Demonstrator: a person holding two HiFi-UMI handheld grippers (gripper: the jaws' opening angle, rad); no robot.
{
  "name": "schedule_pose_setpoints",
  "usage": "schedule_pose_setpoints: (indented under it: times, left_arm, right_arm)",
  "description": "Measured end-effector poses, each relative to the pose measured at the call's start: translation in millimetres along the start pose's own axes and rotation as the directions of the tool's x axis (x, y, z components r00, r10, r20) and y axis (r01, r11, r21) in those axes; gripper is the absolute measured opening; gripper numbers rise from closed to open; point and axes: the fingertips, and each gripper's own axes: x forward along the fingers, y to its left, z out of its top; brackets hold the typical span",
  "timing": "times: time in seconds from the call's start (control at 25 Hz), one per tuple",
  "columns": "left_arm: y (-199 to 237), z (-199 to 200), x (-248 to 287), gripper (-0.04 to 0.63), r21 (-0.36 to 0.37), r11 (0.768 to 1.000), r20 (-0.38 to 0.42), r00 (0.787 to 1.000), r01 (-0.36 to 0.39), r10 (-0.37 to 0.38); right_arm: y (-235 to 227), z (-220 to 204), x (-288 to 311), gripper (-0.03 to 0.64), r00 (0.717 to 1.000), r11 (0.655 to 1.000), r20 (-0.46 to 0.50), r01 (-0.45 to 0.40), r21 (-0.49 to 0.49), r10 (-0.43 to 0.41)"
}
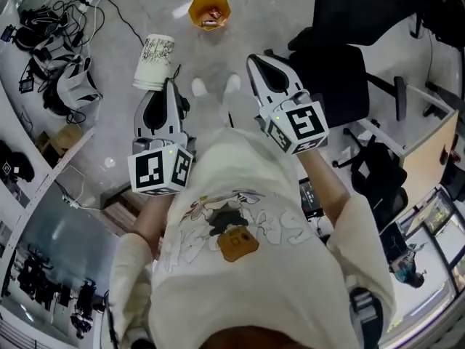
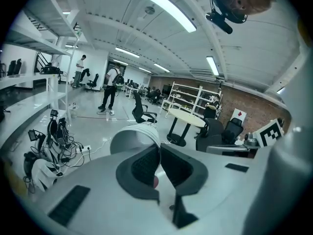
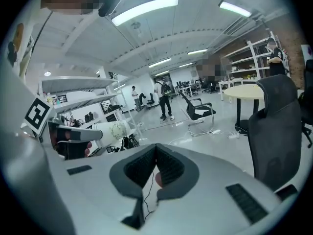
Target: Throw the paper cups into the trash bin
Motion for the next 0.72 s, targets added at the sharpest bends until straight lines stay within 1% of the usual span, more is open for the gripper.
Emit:
schedule_pose_setpoints:
  times: [0.16, 0.28, 0.4, 0.48, 0.56, 0.6, 0.68, 0.72]
  left_arm:
    - [0.6, -0.7, -12.1, 0.021, -0.012, 1.000, 0.015, 1.000, -0.011, 0.011]
    - [-8.3, 3.9, -17.4, 0.021, -0.022, 1.000, 0.035, 0.999, -0.016, 0.017]
    - [-15.5, 3.2, -15.0, 0.021, -0.074, 0.997, 0.046, 0.998, -0.034, 0.038]
    - [-16.5, -4.4, -15.4, 0.021, -0.107, 0.992, 0.047, 0.996, -0.072, 0.078]
    - [-11.8, -9.5, -9.7, 0.021, -0.135, 0.985, 0.049, 0.992, -0.108, 0.115]
    - [-9.1, -11.0, -5.7, 0.021, -0.145, 0.983, 0.044, 0.991, -0.116, 0.124]
    - [-5.2, -15.1, 0.8, 0.021, -0.148, 0.981, 0.017, 0.992, -0.122, 0.126]
    - [-1.7, -14.5, 8.1, 0.021, -0.149, 0.982, 0.008, 0.993, -0.116, 0.118]
  right_arm:
    - [7.9, 2.5, -9.9, 0.008, 1.000, 0.999, 0.027, -0.016, 0.041, 0.015]
    - [5.0, 3.3, -23.1, 0.008, 0.999, 0.999, 0.040, -0.016, 0.040, 0.015]
    - [-7.5, 3.6, -31.4, 0.008, 0.999, 0.999, 0.051, -0.021, 0.037, 0.019]
    - [-17.8, -2.3, -32.6, 0.008, 0.999, 0.999, 0.041, -0.030, 0.030, 0.029]
    - [-32.3, -8.1, -23.8, 0.008, 1.000, 1.000, 0.009, -0.014, -0.005, 0.014]
    - [-37.9, -11.2, -18.7, 0.008, 1.000, 0.999, -0.023, 0.002, -0.032, -0.003]
    - [-38.8, -16.7, -13.0, 0.008, 0.996, 0.995, -0.091, 0.012, -0.097, -0.021]
    - [-36.9, -14.6, -7.1, 0.008, 0.994, 0.992, -0.104, 0.003, -0.128, -0.016]
